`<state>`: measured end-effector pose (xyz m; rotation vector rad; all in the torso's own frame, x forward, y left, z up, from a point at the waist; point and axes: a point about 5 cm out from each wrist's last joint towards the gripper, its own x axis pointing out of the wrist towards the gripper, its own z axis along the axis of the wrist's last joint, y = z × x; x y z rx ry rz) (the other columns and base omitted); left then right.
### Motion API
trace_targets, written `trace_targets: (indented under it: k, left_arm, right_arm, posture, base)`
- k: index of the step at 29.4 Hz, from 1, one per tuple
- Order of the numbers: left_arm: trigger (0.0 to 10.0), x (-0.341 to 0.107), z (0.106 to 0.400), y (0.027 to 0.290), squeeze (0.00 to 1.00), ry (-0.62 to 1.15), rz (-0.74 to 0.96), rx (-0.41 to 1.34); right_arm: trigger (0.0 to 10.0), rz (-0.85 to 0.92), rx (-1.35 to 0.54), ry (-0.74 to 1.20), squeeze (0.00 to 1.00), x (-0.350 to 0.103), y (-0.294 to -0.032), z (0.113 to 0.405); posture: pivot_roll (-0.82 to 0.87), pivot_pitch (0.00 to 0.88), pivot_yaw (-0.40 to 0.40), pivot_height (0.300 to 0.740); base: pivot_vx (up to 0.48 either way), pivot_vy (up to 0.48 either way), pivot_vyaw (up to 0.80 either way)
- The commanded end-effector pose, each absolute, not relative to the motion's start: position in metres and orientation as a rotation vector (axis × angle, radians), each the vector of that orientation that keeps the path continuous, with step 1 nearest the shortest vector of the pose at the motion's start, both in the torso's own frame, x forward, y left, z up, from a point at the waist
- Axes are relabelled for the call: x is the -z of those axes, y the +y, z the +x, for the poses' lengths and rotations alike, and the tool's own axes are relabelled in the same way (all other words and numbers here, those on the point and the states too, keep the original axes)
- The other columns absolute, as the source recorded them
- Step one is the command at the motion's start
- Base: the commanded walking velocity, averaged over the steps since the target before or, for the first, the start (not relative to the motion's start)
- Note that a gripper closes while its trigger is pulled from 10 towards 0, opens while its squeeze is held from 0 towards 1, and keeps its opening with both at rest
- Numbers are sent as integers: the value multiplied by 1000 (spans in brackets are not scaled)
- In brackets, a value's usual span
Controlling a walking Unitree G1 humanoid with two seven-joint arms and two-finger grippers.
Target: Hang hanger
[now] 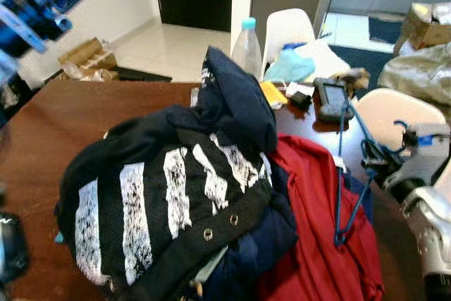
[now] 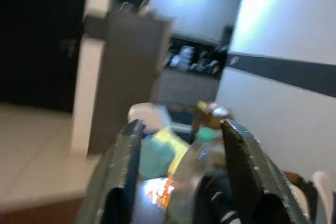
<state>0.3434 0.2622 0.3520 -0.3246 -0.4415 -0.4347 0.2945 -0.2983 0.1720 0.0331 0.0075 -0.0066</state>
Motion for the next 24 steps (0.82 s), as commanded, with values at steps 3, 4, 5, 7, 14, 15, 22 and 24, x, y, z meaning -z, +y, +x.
trace_targets:
  k: [3, 4, 5, 7, 14, 15, 22, 24]
  left_arm:
    - [10000, -345, 350, 264, 1000, -432, -354, 393]
    - [10000, -345, 350, 264, 1000, -432, -354, 393]
    - [10000, -338, 356, 263, 1000, -413, -388, 386]
    - [10000, -338, 356, 263, 1000, -413, -388, 386]
    - [10000, -303, 381, 230, 1000, -243, -553, 556]
    - [10000, -303, 381, 230, 1000, -243, -553, 556]
    - [10000, -290, 389, 208, 0, -126, -557, 679]
    - [10000, -283, 393, 201, 0, -82, -555, 703]
  right_arm:
    - [10000, 28, 3, 16, 0, -170, -297, 294]
    - [10000, 28, 3, 16, 0, -170, -297, 294]
    - [10000, 28, 2, 17, 0, -170, -297, 294]
    - [10000, 28, 2, 17, 0, -170, -297, 294]
    - [10000, 19, 1, 19, 0, -172, -298, 290]
    - [10000, 19, 1, 19, 0, -172, -298, 290]
    - [10000, 10, 2, 22, 0, -173, -300, 288]
    - [10000, 7, 1, 24, 0, -174, -301, 287]
  posture:
    - [73, 60, 6, 740]
    - [73, 60, 6, 740]
    - [71, 61, 6, 740]
    - [71, 61, 6, 740]
    - [41, 71, 1, 740]
    - [41, 71, 1, 740]
    - [28, 79, -3, 740]
    - [20, 84, -7, 740]
  base:
    - [0, 0, 0]
    - [0, 0, 0]
    - [0, 0, 0]
    - [0, 0, 0]
    - [0, 0, 0]
    - [0, 0, 0]
    - [0, 0, 0]
    - [0, 0, 0]
